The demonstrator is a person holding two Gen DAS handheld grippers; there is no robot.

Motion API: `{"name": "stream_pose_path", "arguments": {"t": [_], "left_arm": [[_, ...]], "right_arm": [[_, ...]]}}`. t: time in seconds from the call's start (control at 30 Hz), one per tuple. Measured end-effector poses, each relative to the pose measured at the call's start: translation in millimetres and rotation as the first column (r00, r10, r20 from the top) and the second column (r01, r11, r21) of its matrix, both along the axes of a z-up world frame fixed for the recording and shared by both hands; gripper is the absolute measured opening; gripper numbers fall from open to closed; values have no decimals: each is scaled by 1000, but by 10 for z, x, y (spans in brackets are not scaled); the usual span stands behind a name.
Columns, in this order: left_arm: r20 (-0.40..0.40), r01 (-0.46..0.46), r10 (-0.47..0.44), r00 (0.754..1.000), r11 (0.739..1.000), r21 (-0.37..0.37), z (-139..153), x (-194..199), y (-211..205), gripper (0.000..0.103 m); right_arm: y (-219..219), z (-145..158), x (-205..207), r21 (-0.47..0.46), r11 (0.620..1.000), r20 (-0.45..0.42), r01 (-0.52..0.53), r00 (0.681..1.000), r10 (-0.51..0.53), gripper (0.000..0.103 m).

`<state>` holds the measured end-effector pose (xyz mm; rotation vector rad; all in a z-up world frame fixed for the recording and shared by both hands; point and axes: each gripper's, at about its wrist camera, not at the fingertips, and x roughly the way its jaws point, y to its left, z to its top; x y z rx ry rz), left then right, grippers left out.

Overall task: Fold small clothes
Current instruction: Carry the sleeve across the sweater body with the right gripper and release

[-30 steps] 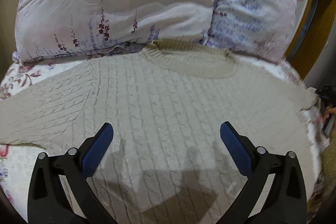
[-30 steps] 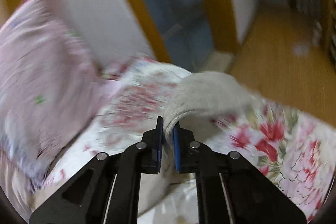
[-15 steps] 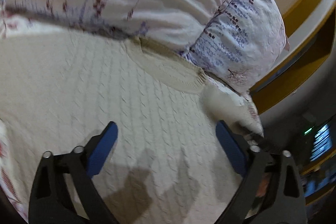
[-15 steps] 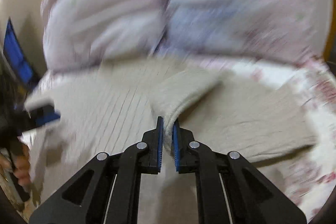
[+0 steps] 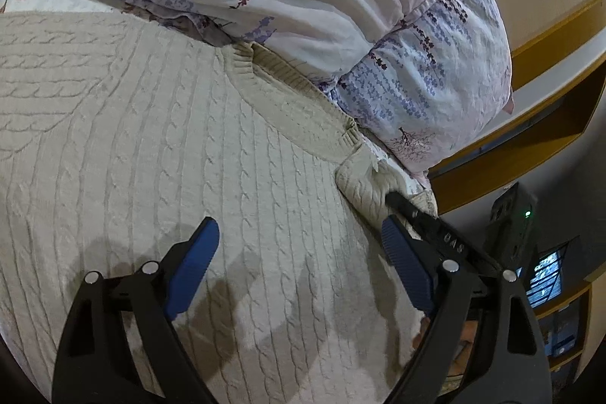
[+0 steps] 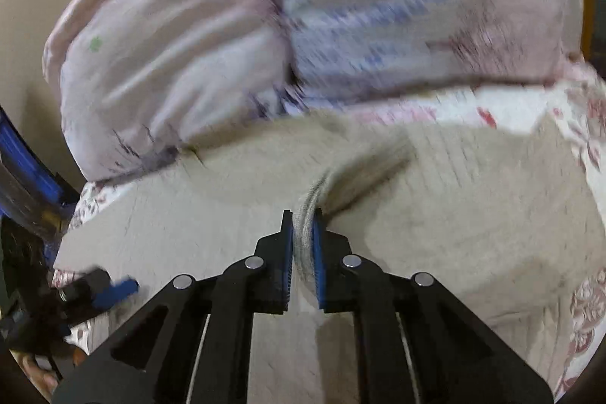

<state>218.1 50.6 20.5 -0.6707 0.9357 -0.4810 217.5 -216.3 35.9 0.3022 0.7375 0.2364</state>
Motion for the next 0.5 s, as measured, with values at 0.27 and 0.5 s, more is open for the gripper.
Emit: {"name": "stream_pose_path", "arguments": {"t": [0.27,0.5], "left_arm": [[-59,-29,24,998,996,-86,-95,20,160,87],[-80,-12,5,997,996,-91,-132,49,42,87]], "right_arm": [[799,-201,-117,-128,941,-57,-313,950,308,34],[779,-137,-538,-145,908,28,-393,916,401,57]]}}
